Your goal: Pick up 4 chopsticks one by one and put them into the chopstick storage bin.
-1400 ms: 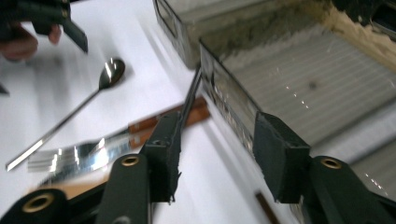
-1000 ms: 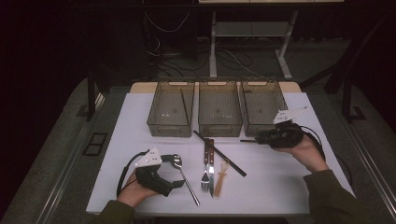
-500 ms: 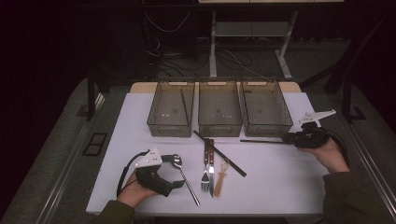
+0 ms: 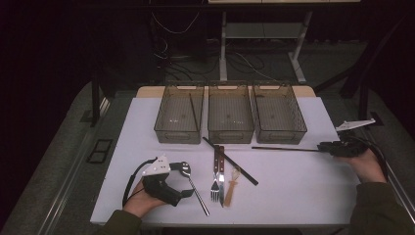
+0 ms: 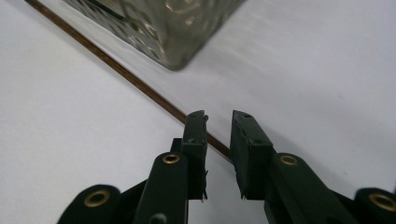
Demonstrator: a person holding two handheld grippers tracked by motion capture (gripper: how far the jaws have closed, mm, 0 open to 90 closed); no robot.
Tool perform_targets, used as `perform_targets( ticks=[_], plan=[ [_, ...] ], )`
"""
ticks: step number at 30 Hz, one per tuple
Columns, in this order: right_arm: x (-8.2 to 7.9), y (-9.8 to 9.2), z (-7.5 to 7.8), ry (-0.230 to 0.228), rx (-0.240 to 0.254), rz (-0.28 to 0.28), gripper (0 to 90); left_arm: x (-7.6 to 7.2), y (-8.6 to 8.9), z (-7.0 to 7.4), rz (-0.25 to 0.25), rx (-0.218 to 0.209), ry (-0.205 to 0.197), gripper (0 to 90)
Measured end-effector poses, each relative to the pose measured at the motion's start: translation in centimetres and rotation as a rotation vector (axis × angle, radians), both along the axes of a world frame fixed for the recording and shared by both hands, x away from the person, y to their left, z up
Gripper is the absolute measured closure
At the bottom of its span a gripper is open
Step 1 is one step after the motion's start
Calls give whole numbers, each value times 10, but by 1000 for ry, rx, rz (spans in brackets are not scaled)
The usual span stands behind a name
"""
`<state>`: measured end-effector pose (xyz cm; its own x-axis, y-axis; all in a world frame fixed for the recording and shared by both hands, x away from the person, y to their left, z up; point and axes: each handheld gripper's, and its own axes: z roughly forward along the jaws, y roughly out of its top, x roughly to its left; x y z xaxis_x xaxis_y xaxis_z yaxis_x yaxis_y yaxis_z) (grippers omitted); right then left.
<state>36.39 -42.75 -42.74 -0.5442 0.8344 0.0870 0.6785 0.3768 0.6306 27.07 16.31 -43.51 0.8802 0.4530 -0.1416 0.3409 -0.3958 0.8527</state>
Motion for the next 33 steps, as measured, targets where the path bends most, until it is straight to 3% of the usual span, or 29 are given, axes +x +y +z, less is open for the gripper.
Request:
perform_targets(
  ticks=[13,20,33],
  plan=[
    [4,-9,-12,26,3,8,711,0,-1,-1,-2,3,3,0],
    [5,-7,-15,24,-49,35,707,0,-1,-1,-1,5,5,0],
    [3,-6,-14,35,-45,61,776,0,-2,-1,-4,6,5,0]
  ],
)
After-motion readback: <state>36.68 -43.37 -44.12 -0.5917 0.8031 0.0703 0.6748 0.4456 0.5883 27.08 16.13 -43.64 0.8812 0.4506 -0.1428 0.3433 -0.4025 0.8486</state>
